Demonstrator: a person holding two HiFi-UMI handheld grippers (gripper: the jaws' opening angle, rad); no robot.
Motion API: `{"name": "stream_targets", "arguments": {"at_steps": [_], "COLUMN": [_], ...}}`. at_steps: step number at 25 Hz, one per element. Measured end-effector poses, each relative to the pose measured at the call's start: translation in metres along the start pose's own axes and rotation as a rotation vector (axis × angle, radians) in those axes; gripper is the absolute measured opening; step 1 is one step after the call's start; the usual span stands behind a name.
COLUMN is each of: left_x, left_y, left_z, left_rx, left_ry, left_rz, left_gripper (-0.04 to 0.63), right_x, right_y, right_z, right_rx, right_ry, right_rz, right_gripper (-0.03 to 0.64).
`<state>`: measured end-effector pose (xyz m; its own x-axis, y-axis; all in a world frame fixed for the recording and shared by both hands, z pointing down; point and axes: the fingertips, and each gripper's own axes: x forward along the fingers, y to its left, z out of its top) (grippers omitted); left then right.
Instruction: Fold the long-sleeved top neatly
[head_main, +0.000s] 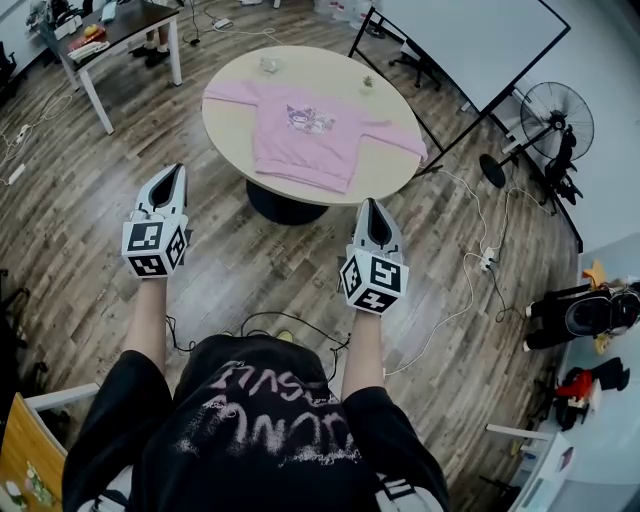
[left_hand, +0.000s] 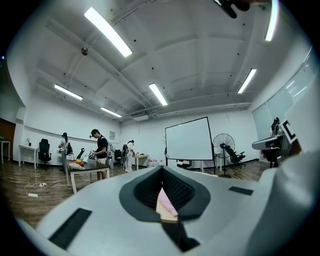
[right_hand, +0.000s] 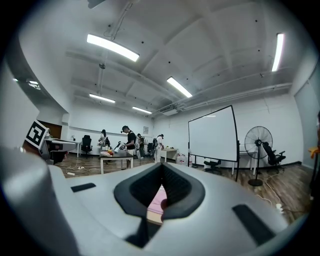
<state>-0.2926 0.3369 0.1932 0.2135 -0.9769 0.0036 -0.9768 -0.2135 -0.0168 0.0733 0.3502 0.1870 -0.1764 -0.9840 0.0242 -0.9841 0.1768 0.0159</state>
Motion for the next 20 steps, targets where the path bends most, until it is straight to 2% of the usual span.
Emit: {"name": "stream_targets", "arguments": {"at_steps": [18,19,20], "left_x": [0.007,0.011,0.016], "left_y": [0.037,0.037,0.037], "left_z": [-0.022,-0.023,-0.023], "left_rx": [-0.013,-0.011,-0.012], "left_ry": [0.029,0.033,0.038], "left_rz": [-0.042,-0.048,-0.053], "left_gripper": [0.014,0.026,0.070], "right_x": [0.011,0.014,0.018], "right_y": [0.039,0.039,0.038], "right_z": [-0.015,-0.015,-0.016], "right_rx": [0.001,0.003,0.005], "right_ry": [0.025,0.024,0.022], "right_rz": [-0.027,-0.026,-0.024], "right_gripper": [0.013,0.031,0.048]}}
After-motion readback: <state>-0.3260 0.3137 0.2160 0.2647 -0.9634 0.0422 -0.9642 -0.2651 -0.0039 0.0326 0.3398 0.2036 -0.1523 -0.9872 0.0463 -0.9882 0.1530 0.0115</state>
